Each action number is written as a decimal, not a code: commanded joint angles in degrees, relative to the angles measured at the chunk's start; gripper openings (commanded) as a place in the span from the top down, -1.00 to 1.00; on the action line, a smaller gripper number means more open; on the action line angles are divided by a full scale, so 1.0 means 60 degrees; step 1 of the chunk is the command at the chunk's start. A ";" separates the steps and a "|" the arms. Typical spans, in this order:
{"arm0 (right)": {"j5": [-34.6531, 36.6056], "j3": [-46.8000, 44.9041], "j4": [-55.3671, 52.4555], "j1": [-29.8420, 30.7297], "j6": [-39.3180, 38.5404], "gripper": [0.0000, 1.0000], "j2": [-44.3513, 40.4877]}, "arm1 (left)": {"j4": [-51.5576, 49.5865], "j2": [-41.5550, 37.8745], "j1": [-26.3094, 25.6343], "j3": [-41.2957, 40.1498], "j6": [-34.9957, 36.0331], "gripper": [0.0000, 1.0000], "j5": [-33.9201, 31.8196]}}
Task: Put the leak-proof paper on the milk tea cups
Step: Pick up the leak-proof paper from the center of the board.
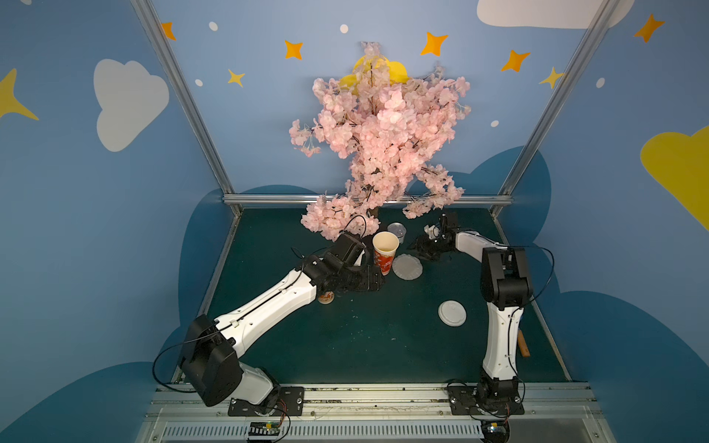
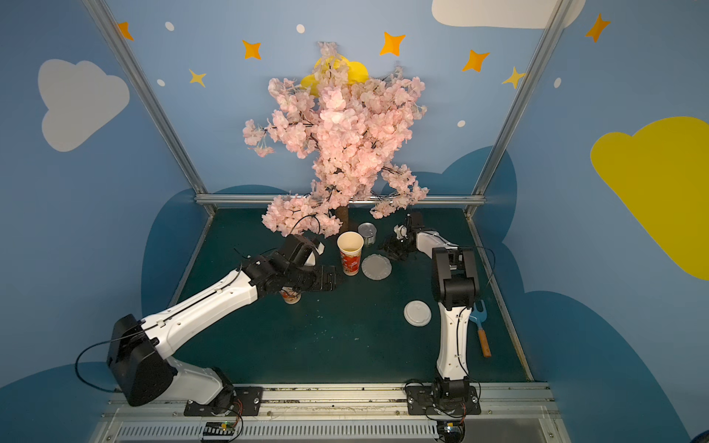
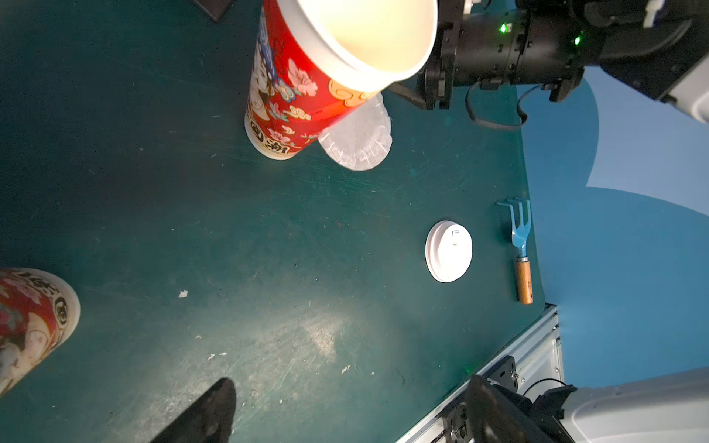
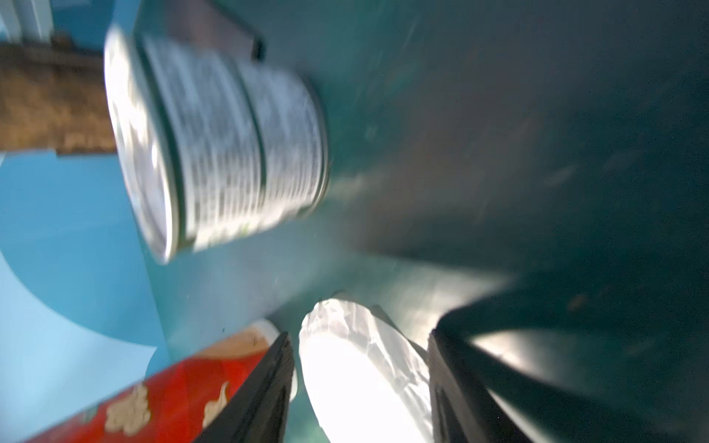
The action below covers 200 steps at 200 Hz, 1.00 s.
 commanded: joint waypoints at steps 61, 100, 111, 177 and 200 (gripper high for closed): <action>-0.0180 -0.5222 0.1153 0.1467 0.0788 -0.08 -0.3092 | 0.0519 -0.0115 -0.0561 -0.0940 -0.0565 -0.83 -0.0188; -0.0001 -0.6380 0.1247 0.1736 0.1035 -0.09 -0.4420 | 0.0764 0.0227 -0.0814 -0.1144 -0.0830 -0.73 -0.0302; 0.0196 -0.6267 0.0981 0.1708 0.0826 -0.10 -0.4673 | 0.0999 0.0318 -0.0887 -0.1251 -0.0925 -0.70 -0.0318; -0.0022 -0.5224 0.0918 0.1237 0.0461 -0.08 -0.3693 | 0.1967 0.1487 -0.1301 -0.1249 -0.1261 -0.26 -0.0347; -0.0141 -0.5256 0.1134 0.1307 0.0552 -0.03 -0.3457 | 0.2317 0.2141 -0.1316 -0.0969 -0.1248 0.19 -0.0332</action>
